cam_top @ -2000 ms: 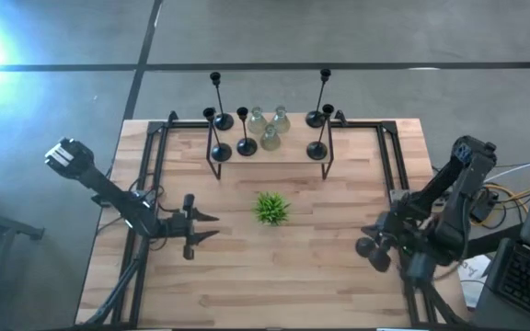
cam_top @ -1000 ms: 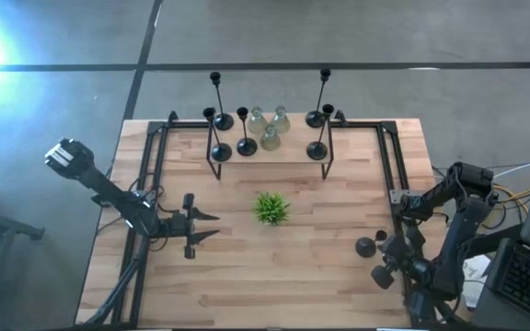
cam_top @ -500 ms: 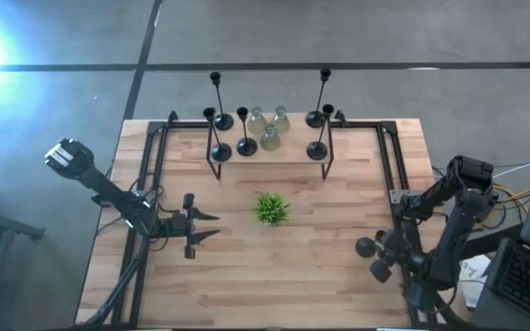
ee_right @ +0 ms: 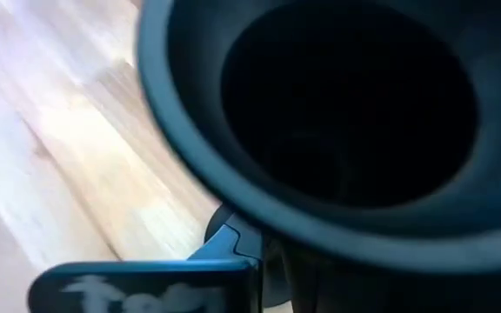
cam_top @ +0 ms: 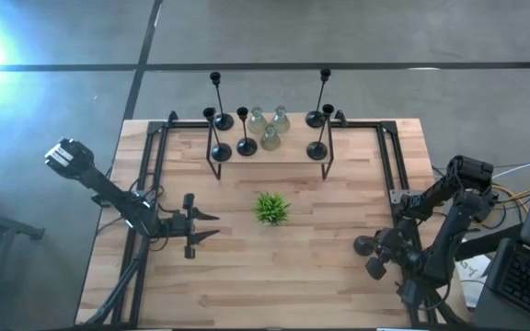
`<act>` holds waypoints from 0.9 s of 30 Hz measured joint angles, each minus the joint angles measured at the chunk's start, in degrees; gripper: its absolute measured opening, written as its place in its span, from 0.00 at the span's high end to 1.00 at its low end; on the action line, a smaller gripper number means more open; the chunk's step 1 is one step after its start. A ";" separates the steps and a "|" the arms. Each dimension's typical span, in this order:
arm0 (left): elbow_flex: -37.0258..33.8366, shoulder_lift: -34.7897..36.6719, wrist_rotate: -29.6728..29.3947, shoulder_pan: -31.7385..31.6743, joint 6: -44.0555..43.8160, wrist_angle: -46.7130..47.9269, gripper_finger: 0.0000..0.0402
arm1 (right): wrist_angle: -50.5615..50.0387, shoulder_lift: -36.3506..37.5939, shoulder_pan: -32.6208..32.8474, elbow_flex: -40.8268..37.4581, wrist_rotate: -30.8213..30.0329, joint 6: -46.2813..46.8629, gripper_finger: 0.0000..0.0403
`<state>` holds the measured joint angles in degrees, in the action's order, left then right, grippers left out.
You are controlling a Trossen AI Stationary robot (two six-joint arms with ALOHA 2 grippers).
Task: Pick & Place candle stick holders
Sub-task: Put the black candlestick holder on the shelf
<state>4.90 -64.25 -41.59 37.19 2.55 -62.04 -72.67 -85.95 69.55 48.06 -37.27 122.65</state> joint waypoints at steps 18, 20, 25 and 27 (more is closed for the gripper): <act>3.40 0.00 -3.54 -0.11 7.66 -0.04 0.58 | 11.51 10.08 -36.42 23.42 -10.52 -60.38 0.98; 4.24 0.02 -3.55 -0.22 9.54 -0.07 0.58 | 13.58 9.69 -39.99 24.89 -10.19 -62.85 0.98; 6.01 0.07 -3.53 -0.45 14.12 -0.03 0.58 | 17.91 6.38 -47.97 28.75 -9.30 -68.26 0.97; 6.36 0.07 -3.51 -0.46 14.25 -0.02 0.58 | 20.40 4.16 -50.53 30.34 -9.43 -70.85 0.97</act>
<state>11.26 -64.18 -45.10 36.72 16.80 -62.06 -52.26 -81.79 19.02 78.41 -46.70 51.80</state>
